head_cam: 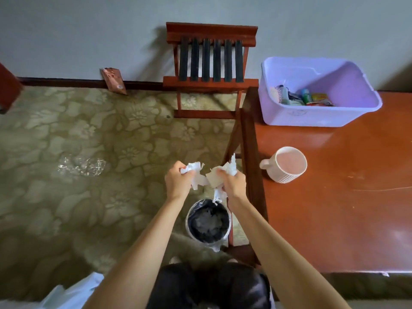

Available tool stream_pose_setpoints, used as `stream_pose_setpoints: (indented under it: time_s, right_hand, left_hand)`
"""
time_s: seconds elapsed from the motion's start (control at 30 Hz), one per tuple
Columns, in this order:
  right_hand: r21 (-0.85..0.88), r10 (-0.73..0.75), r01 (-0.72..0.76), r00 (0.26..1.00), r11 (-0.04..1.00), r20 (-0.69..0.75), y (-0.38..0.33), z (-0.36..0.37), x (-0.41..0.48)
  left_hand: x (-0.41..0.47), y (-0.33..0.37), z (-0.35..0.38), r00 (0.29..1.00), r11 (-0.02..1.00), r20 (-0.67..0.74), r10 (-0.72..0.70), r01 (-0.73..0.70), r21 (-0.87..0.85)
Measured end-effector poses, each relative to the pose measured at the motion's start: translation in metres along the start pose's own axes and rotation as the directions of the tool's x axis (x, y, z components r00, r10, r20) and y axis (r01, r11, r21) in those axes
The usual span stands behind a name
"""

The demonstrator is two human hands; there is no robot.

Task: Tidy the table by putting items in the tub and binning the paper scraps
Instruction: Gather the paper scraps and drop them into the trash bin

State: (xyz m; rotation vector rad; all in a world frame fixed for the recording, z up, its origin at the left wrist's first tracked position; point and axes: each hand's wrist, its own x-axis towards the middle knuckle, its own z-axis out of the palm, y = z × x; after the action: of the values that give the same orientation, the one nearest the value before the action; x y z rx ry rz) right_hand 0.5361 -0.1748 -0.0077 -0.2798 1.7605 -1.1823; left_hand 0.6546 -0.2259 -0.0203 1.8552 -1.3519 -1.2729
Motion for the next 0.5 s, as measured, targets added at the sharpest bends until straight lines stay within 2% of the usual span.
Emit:
stream_pose_setpoints:
  time_s: [0.2,0.33,0.4,0.5]
  right_hand:
    - [0.019,0.264,-0.264,0.961,0.964,-0.085,0.133,0.029,0.061]
    - [0.035,0.323,-0.322,0.935,0.946,-0.143,0.204,0.031,0.101]
    - [0.033,0.344,-0.344,0.921,0.938,-0.181,0.267,0.038,0.146]
    - [0.023,0.399,-0.402,0.899,0.915,-0.183,0.305,0.032,0.175]
  left_hand:
    - [0.045,-0.118,0.045,0.994,0.989,0.015,-0.105,0.103,0.106]
    - [0.068,-0.186,0.083,0.983,0.973,0.071,-0.170,0.157,0.168]
    - [0.093,-0.251,0.127,0.968,0.965,0.105,-0.228,0.211,0.158]
    - [0.106,-0.288,0.146,0.945,0.944,0.144,-0.295,0.266,0.195]
